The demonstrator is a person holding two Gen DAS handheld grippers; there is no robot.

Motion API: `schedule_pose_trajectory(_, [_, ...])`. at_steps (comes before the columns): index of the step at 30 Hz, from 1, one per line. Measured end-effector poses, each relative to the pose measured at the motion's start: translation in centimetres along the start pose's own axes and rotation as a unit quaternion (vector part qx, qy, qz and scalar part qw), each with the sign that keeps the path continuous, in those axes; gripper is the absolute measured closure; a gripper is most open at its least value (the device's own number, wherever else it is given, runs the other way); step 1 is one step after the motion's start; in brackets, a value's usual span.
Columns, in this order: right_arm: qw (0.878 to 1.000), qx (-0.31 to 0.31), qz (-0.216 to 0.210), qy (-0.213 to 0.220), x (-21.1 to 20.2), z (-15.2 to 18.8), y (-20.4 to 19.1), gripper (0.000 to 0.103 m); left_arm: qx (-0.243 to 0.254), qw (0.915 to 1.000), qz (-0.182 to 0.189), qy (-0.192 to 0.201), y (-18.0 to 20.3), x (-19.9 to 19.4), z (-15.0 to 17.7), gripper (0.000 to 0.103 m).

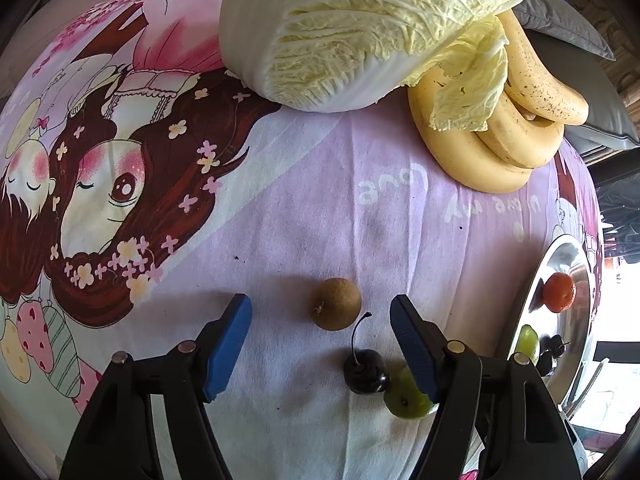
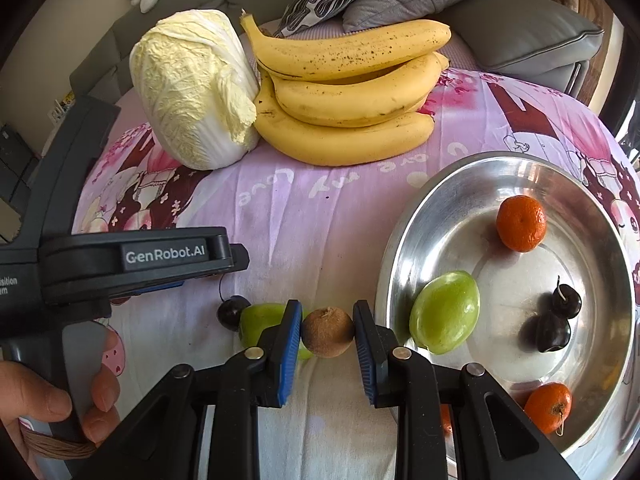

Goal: Organize fruits
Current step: 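Grasp a brown round fruit with the right tool while the left tool grasps another, then carry both brown round fruits toward the steel bowl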

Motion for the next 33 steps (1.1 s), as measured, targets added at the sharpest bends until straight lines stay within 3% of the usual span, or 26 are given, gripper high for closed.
schedule_pose_trajectory(7, [1.0,0.0,-0.005,-0.002,0.7,-1.5,-0.8,0.075,-0.006,1.0,0.002,0.008,-0.2,0.3,-2.6,0.044])
schedule_pose_trajectory(12, [1.0,0.001,-0.007,-0.001,1.0,-2.2,-1.1,0.075,-0.013,0.9998,0.003,0.015,-0.9,0.5,-2.6,0.048])
schedule_pose_trajectory(18, [1.0,0.001,-0.013,-0.01,1.4,-1.9,-1.2,0.075,-0.016,0.9996,0.006,0.022,-2.0,0.2,-0.5,0.073])
schedule_pose_trajectory(33, [0.999,0.013,-0.039,-0.022,0.9,-0.4,-0.7,0.075,-0.045,0.998,-0.003,0.045,-0.5,-2.6,4.2,0.076])
Point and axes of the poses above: each gripper's, at about its wrist camera, not at the fingertips, and x roughly the way its jaws point, y to its right, z to its underside, the point moved 8 cm from there along x, roughly the way its jaws point, and after that the axes turned 10 degrees about x, right-handed, at the moved point
